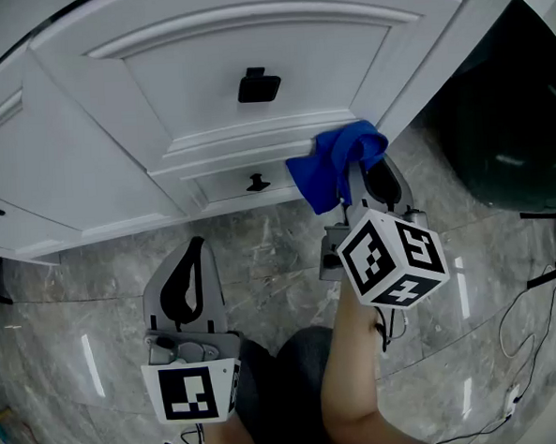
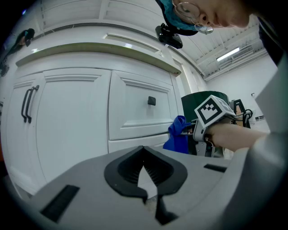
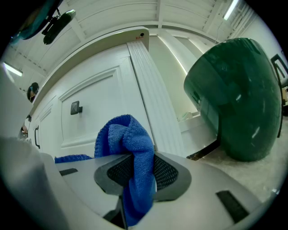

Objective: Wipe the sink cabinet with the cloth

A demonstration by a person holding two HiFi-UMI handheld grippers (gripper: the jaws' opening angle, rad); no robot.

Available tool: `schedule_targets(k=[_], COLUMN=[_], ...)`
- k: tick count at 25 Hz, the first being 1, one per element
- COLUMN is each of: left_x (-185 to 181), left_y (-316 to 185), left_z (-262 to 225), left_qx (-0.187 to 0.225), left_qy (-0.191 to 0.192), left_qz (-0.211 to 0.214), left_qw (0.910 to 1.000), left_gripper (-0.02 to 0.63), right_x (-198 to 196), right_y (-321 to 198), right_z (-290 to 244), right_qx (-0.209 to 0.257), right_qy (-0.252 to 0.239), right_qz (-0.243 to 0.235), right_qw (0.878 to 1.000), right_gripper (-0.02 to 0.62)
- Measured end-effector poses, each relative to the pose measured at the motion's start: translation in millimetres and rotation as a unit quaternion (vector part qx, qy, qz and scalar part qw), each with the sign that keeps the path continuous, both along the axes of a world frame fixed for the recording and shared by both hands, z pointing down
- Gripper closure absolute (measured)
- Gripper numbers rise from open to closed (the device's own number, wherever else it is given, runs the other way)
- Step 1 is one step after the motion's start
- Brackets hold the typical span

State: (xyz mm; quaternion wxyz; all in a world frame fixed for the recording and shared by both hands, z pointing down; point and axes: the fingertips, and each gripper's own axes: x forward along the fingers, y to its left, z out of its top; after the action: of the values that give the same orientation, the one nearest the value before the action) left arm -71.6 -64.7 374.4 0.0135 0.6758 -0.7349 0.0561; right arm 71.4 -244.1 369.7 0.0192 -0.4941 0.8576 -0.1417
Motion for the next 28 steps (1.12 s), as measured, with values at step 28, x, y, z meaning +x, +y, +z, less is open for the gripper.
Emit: schedule_targets(k=[28], left_x=[-5.4], left_y=[-1.6], left_z=[4.5], left_qx=[-0.004], left_qy=[0.031], left_qz=[-0.021], left_qw=[0.9993], left_gripper=[0.606], right_x=[11.2], right_y=[-6.8], right_z=[0.4], right_qx=[0.011], right_qy=[-0.007], right_qz=[0.027], right_qw=[1.0], right_gripper=[0.479])
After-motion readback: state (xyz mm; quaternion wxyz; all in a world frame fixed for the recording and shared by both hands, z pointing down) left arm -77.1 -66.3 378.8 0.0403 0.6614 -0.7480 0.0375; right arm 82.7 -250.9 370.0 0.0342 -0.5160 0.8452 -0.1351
